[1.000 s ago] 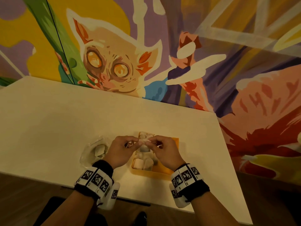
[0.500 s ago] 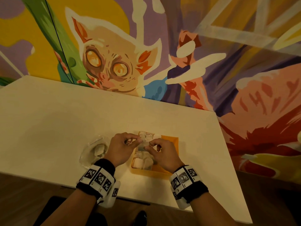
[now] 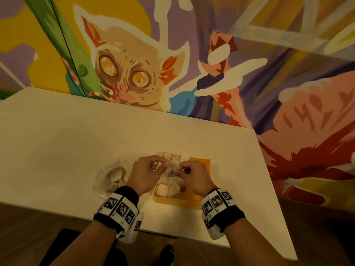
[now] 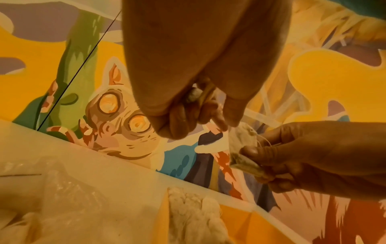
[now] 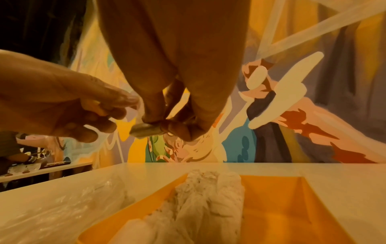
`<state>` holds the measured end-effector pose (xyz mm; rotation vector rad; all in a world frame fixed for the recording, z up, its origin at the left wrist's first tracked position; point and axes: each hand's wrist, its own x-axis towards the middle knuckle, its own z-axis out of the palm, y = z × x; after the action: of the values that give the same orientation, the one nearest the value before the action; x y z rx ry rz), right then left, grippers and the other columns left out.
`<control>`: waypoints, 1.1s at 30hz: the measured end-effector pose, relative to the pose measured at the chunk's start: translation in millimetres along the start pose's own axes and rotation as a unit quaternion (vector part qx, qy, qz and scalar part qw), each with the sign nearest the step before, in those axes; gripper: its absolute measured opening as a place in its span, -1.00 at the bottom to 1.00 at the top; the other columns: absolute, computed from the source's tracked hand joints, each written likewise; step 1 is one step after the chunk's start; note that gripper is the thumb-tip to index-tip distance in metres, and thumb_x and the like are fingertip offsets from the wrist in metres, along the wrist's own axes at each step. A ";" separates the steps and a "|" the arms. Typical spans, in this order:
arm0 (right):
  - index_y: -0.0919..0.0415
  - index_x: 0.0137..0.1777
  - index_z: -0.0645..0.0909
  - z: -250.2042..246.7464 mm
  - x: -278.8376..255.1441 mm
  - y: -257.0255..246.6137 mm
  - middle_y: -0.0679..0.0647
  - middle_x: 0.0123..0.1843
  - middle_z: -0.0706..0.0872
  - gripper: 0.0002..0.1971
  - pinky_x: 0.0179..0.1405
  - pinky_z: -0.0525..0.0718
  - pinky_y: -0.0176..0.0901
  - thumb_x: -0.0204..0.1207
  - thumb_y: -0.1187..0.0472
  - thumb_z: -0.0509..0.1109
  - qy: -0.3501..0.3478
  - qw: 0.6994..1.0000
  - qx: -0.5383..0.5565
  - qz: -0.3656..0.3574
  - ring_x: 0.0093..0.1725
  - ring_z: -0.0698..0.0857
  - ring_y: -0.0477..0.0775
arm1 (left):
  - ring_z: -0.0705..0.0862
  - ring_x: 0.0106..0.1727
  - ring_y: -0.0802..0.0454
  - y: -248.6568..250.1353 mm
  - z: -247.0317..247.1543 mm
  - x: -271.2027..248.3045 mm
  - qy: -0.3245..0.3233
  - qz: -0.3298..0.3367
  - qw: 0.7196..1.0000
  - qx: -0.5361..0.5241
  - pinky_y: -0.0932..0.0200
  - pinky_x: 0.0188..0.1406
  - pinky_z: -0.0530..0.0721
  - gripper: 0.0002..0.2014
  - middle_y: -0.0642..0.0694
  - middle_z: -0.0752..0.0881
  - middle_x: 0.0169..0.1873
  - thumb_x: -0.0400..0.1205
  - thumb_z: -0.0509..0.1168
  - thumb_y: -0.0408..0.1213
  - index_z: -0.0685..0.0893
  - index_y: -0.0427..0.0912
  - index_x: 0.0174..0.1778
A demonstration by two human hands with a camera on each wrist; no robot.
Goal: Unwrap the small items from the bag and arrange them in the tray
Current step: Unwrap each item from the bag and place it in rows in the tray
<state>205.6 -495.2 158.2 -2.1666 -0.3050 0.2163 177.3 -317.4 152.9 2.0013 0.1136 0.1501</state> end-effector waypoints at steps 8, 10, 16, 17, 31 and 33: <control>0.21 -0.49 0.44 -11.9 18.2 43.0 0.02 -0.49 0.38 -0.69 -0.58 0.27 -0.40 0.44 0.44 0.38 -0.019 0.970 -0.178 0.165 -0.46 0.37 -0.06 | 0.67 -0.04 -0.01 -43.9 16.2 -12.8 -0.063 -0.131 0.972 0.185 0.22 -0.07 0.59 -0.73 -0.12 0.73 0.03 0.65 0.33 -0.08 0.68 -0.11 0.20; 0.21 -0.46 0.56 -7.6 22.8 48.2 0.05 -0.42 0.50 -0.76 -0.51 0.46 -0.30 0.40 0.42 0.42 -0.037 0.954 -0.212 0.208 -0.37 0.52 0.04 | 0.67 0.07 -0.07 -59.0 23.1 -13.6 -0.083 -0.150 0.962 0.215 0.17 0.05 0.57 -0.69 -0.15 0.71 0.13 0.68 0.28 -0.08 0.67 -0.18 0.23; 0.19 -0.23 0.47 20.3 28.9 56.6 0.22 0.17 0.67 -0.79 0.15 0.67 -0.08 0.57 0.19 0.42 -0.082 0.918 -0.284 0.263 0.14 0.69 0.19 | 0.72 0.02 -0.14 -84.2 35.9 -14.9 -0.099 -0.168 0.938 0.286 0.05 -0.03 0.69 -0.73 -0.15 0.75 -0.03 0.68 0.23 -0.04 0.72 -0.15 -0.01; 0.22 -0.02 0.56 23.0 28.8 57.1 0.19 0.26 0.65 -0.83 0.11 0.64 -0.12 0.57 0.14 0.44 -0.078 0.919 -0.280 0.267 0.23 0.67 0.19 | 0.72 0.00 -0.14 -86.2 36.7 -14.8 -0.097 -0.166 0.937 0.293 0.04 -0.04 0.70 -0.72 -0.14 0.75 -0.03 0.67 0.22 -0.02 0.72 -0.13 -0.02; 0.34 0.45 0.49 16.5 39.2 55.9 0.29 0.47 0.52 -0.52 0.36 0.50 -0.02 0.55 0.26 0.43 -0.101 0.927 -0.201 0.300 0.45 0.51 0.27 | 0.65 -0.22 -0.08 -90.5 38.0 -14.1 -0.116 -0.173 0.936 0.282 0.13 -0.30 0.51 -0.71 -0.07 0.63 -0.30 0.71 0.17 -0.04 0.58 -0.09 -0.26; 0.33 0.44 0.50 15.4 40.2 56.2 0.29 0.46 0.53 -0.52 0.35 0.50 -0.02 0.53 0.26 0.45 -0.102 0.930 -0.199 0.291 0.45 0.52 0.27 | 0.64 -0.23 -0.08 -88.4 37.7 -14.0 -0.119 -0.169 0.936 0.285 0.13 -0.29 0.51 -0.68 -0.07 0.62 -0.32 0.72 0.17 -0.06 0.57 -0.11 -0.30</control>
<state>247.5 -502.6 101.7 -2.5973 0.2139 0.7748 168.2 -316.1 56.2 2.5197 0.3784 -0.3885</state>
